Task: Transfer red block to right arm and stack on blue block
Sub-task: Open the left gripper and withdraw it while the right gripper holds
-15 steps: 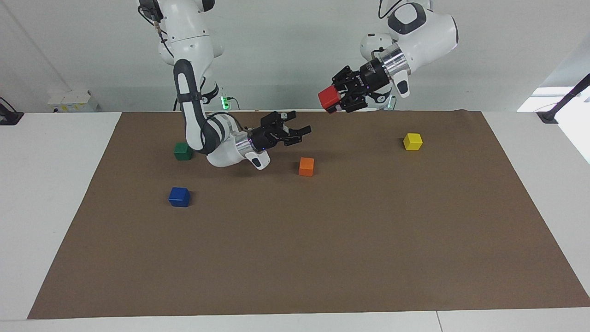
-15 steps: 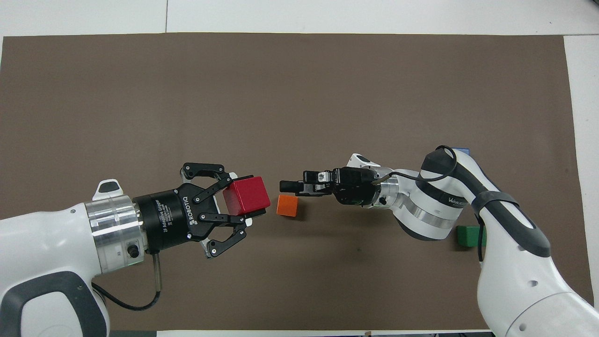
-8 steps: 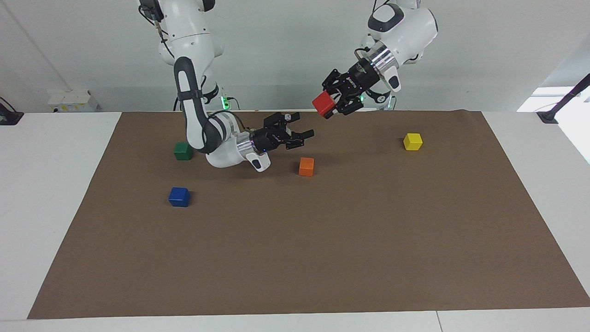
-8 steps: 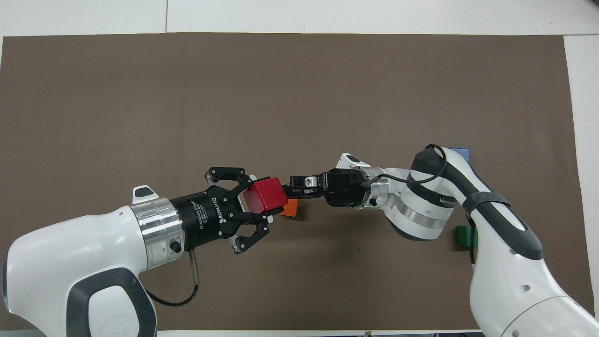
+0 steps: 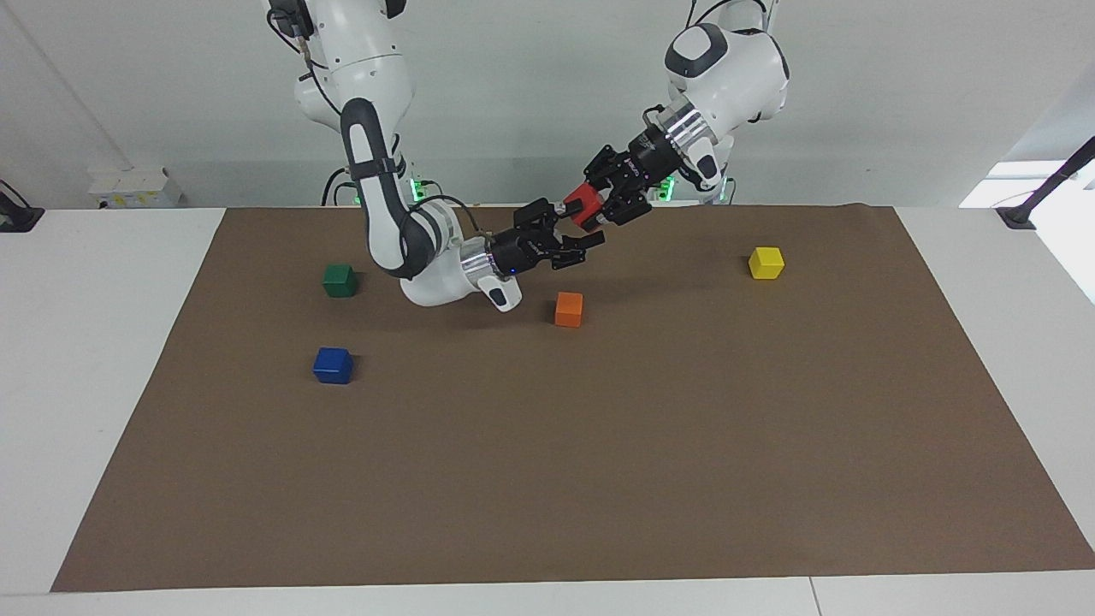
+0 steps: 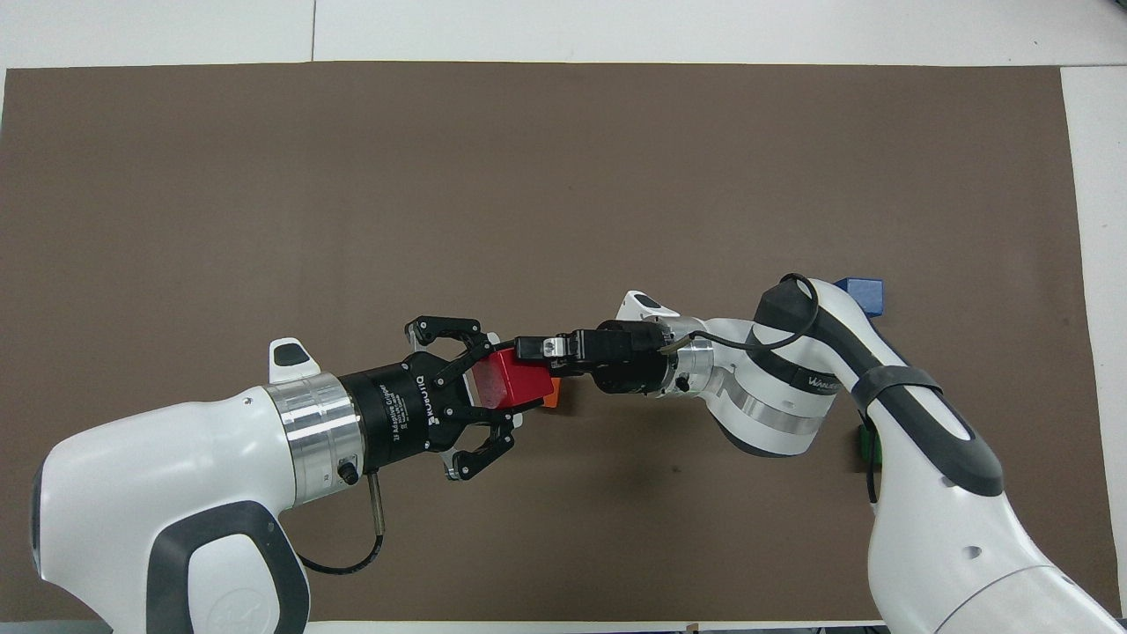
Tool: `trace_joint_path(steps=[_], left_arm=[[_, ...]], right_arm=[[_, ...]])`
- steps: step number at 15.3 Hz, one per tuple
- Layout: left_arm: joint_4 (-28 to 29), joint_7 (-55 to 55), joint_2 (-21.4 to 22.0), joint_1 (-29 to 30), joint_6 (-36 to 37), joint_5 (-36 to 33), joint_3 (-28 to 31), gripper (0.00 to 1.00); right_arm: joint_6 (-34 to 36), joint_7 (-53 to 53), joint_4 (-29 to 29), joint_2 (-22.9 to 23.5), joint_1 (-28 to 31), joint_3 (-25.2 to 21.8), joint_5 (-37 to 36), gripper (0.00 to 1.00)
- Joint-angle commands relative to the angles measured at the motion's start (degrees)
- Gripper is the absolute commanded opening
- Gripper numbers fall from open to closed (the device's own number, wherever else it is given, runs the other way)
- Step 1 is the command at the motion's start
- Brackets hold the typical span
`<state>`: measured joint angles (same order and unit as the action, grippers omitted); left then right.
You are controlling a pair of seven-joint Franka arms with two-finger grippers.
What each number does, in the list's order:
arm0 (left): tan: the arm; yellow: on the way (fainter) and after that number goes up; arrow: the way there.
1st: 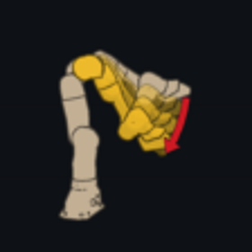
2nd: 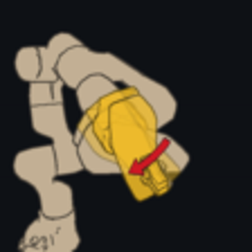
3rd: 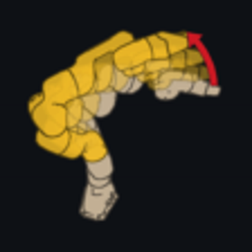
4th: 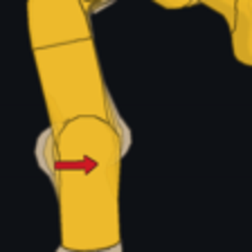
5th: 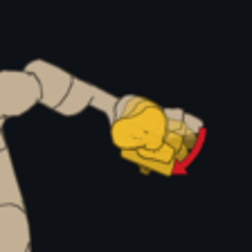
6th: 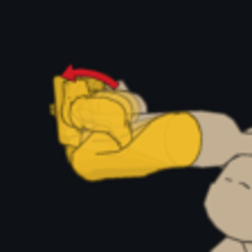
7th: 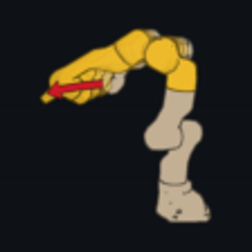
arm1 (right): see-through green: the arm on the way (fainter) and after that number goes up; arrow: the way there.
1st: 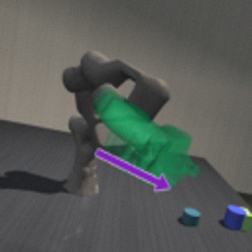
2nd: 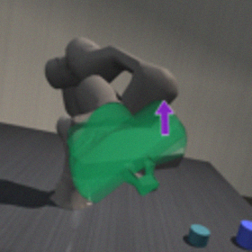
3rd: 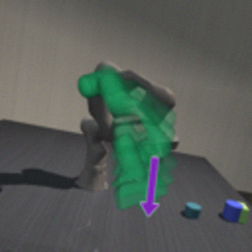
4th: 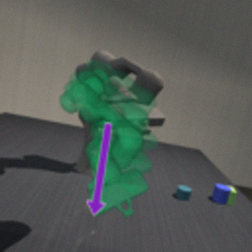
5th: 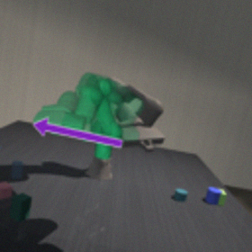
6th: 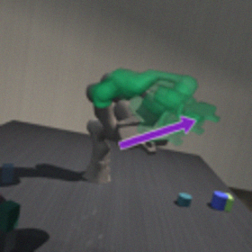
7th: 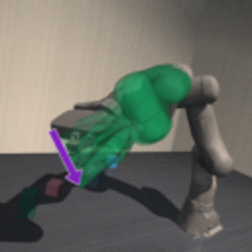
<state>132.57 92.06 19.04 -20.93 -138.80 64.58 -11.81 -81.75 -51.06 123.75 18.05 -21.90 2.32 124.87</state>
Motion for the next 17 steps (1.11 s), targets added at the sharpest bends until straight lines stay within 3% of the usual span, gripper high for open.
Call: trace_joint_path(steps=[1,3,4,12,13,14,17], left_arm=[[-1.18,-1.71,-1.46,-1.22,-0.6,1.69,0.64,0.0],[-1.18,-1.71,-2.24,-1.13,-0.59,1.69,0.64,0.0],[-1.26,-1.71,-2.25,-0.96,-0.51,1.69,0.73,0.0],[-1.35,-1.8,-2.25,-0.52,0.29,1.78,0.91,0.0],[-1.35,-1.54,-2.25,-0.52,0.2,1.69,0.91,0.58],[-1.44,-1.27,-1.81,-0.61,0.2,1.6,0.82,1.0],[-1.79,-1.36,-0.5,0.44,3.78,0.11,1.43,1.0]], right_arm=[[-0.69,-0.8,-1.49,0.93,0.02,0.32,1.08,0.36],[-0.6,-0.8,-1.58,0.93,0.19,0.32,1.08,0.07],[-0.52,-0.8,-1.58,0.93,0.45,0.32,0.99,0.0],[-0.43,-0.53,-1.85,0.93,0.89,0.23,0.47,0.0],[-0.34,-0.53,-1.85,0.93,0.89,0.32,0.47,0.0],[-0.34,-0.53,-1.85,0.93,0.89,0.23,0.47,0.0],[-0.34,-0.53,-1.76,0.93,0.98,0.23,0.47,0.0]])
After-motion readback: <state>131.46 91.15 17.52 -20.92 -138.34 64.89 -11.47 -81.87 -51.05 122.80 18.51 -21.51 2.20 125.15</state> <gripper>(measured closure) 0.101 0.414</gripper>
